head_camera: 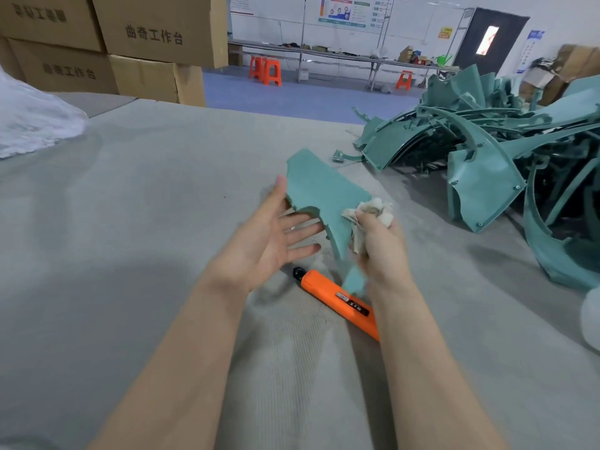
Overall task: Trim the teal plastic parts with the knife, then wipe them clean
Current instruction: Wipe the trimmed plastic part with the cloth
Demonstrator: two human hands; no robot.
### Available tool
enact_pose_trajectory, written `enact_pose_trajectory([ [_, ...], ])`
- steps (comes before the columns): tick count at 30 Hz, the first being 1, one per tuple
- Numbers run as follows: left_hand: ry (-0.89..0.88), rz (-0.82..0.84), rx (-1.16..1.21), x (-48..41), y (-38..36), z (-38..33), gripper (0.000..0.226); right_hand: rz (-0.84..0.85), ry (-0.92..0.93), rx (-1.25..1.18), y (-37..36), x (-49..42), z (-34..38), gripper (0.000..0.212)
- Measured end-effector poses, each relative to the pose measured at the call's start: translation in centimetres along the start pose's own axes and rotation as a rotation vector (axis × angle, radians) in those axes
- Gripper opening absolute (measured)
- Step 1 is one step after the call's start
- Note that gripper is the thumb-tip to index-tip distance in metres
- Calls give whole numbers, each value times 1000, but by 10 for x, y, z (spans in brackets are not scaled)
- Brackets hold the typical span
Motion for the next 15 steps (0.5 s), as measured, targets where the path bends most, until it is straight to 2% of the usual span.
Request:
enact_pose_trajectory([
  [2,12,5,50,2,-6,2,52,-1,87,50,-5,0,7,22],
  [7,-38,-185,163,-1,-5,15,11,55,119,174,-14,2,3,10],
  [9,-100,-286,292,-1,2,10,9,76,106,188,-16,5,5,5],
  [11,-172,-354,388,-1,13,3,11,109,30,175,-16,6,4,14],
  [13,-217,-381,445,1,22,-5,12,198,-28,253,-17,9,4,21],
  [15,-255,-406,506,3,30,-10,10,407,-64,356,-23,19,4,21],
])
Point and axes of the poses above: each hand's wrist, its own x-axis away from the middle knuckle, its own y-axis out of the back of the hand, z = x × y, the point moved 5 cm from there along -x, towards the middle knuckle, and after that the axes turned 13 degrees about x, right-handed, at the moved point
